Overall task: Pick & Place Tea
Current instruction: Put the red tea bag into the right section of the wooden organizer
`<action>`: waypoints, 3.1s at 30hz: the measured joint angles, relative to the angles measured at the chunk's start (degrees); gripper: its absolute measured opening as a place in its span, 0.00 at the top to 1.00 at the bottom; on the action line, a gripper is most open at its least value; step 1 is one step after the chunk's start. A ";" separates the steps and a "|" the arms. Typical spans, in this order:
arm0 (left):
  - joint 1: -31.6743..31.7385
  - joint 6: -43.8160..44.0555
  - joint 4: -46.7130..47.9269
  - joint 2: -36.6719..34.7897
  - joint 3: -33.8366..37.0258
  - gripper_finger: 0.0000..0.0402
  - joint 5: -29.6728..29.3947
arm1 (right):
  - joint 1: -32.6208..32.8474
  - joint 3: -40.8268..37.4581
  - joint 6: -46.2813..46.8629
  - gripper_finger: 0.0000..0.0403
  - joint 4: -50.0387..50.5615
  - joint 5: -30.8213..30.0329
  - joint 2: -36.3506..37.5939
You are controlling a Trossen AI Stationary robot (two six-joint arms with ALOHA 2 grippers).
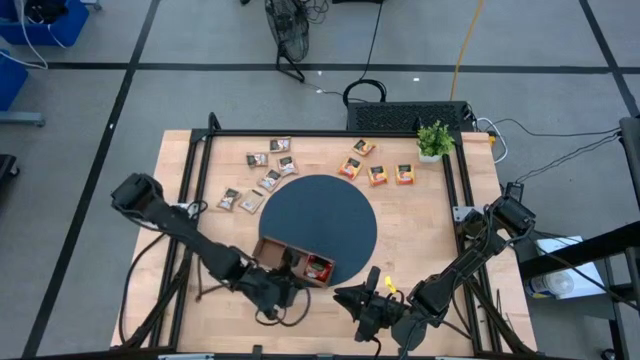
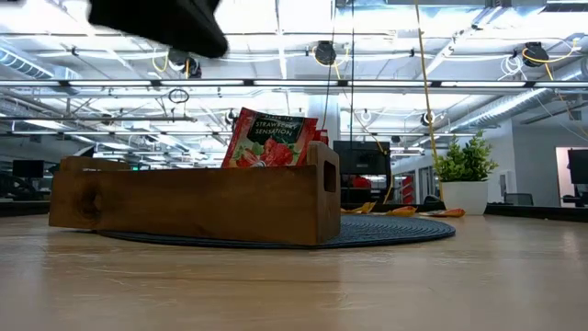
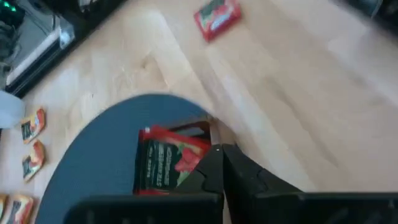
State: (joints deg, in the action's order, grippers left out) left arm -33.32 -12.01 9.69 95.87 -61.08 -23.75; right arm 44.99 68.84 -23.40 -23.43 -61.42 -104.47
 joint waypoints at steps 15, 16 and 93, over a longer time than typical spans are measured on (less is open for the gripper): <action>7.66 -2.27 -3.68 8.85 -0.33 0.99 4.64 | 0.00 0.00 0.17 0.85 -0.26 0.01 0.00; 8.03 -1.94 -3.70 8.85 -0.33 0.99 5.37 | 0.00 0.00 0.17 0.85 -0.26 0.01 0.00; -4.50 1.83 -6.47 -11.88 2.09 0.98 5.19 | 9.74 0.14 15.08 0.76 6.20 3.26 0.00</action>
State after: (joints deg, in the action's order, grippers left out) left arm -37.82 -10.18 3.22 83.99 -58.99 -18.56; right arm 54.73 68.97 -8.32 -17.23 -58.16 -104.47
